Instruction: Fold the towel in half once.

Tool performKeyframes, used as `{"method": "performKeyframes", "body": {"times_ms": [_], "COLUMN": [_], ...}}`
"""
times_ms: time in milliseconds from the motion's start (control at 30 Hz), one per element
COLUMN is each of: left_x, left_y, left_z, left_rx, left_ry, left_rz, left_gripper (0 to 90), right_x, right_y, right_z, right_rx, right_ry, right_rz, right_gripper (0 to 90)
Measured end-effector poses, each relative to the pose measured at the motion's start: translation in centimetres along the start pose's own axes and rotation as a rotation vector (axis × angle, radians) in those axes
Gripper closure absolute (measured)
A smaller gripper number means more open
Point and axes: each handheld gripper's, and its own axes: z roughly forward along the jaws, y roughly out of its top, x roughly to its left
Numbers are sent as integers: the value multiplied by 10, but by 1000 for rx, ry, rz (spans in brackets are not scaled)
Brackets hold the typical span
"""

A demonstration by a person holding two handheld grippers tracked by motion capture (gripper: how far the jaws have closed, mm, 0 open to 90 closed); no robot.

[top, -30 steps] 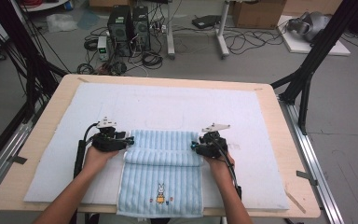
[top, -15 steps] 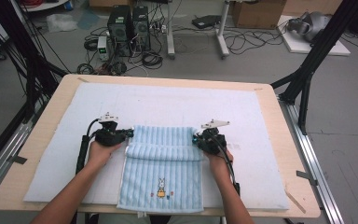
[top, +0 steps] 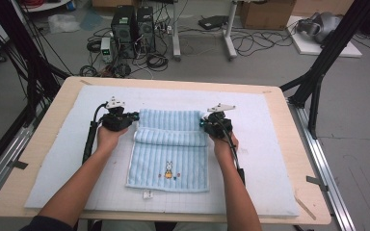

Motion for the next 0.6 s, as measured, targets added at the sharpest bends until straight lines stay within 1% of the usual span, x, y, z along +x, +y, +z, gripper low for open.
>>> {"method": "performKeyframes", "body": {"times_ms": [33,67,133,200,233,300,433,467,500,533,567,600], "left_x": [1,1,1,2,2,3,4,5,6,8,9,9], "left_y": [2,4,6,7,7,6,1,0,1,1,2,2], "left_z": [2,3,6,10,11,14,19,19,19,18,16,14], "left_rx": [3,6,-2,10,6,-7,23,22,16,10,3,-6], "left_ry": [-6,-7,0,-4,0,3,2,3,7,6,2,-3], "left_rz": [-4,2,7,7,9,-5,-11,-22,-45,-60,-67,-65], "left_gripper": [871,871,874,876,876,877,873,849,765,682,629,611], "right_x": [-1,-1,-2,-3,-3,-4,-5,-5,-5,-6,-7,-8], "right_y": [2,4,4,4,5,5,7,6,6,6,5,5], "right_z": [2,5,8,12,14,16,19,20,20,20,19,17], "right_rx": [5,13,4,12,16,13,21,23,25,26,24,16], "right_ry": [-7,-20,-43,-57,-62,-72,-83,-83,-82,-80,-78,-77], "right_rz": [7,2,-2,10,15,22,30,29,28,37,45,59], "right_gripper": [847,847,847,847,847,847,845,838,819,777,720,685]}}
